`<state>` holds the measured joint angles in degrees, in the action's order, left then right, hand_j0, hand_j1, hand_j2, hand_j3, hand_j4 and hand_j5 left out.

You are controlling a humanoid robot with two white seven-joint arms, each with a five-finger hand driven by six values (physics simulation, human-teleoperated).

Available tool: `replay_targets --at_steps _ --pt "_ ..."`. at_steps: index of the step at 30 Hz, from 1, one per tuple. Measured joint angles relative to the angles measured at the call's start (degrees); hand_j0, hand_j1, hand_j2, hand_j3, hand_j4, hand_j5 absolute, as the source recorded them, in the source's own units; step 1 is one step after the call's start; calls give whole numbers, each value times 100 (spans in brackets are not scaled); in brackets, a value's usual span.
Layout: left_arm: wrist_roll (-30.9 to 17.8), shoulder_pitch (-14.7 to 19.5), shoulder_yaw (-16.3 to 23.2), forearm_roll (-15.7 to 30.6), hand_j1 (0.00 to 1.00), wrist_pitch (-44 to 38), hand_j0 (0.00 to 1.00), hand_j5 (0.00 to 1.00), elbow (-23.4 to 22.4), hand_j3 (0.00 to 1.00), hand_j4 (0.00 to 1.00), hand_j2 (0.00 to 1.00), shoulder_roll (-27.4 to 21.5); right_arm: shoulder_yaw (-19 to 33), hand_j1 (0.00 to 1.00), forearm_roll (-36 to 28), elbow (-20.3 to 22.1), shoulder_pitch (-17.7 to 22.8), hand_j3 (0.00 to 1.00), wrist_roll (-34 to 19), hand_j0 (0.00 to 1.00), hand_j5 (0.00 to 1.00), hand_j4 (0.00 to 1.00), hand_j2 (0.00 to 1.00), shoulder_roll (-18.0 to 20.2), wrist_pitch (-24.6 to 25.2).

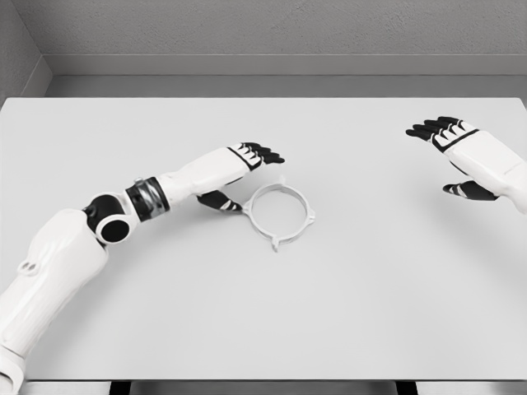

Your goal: Assemble PVC drainage pipe clamps

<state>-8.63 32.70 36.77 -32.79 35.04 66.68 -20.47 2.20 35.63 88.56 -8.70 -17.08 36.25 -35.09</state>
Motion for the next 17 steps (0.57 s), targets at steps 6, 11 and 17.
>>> replay_targets --at_steps 6,11,17 --pt "0 281 -92 70 100 0 100 100 -58 100 100 100 -586 -19 100 1 6 -9 100 -5 100 100 100 100 -125 0" --pt "17 264 -363 127 100 0 100 100 -383 100 100 100 -1422 -34 100 1 12 -26 100 -7 100 100 100 100 -187 0" --pt "38 255 -429 537 100 0 100 100 -776 100 100 100 -1991 -31 100 2 10 -18 100 -8 100 100 100 100 -195 0"
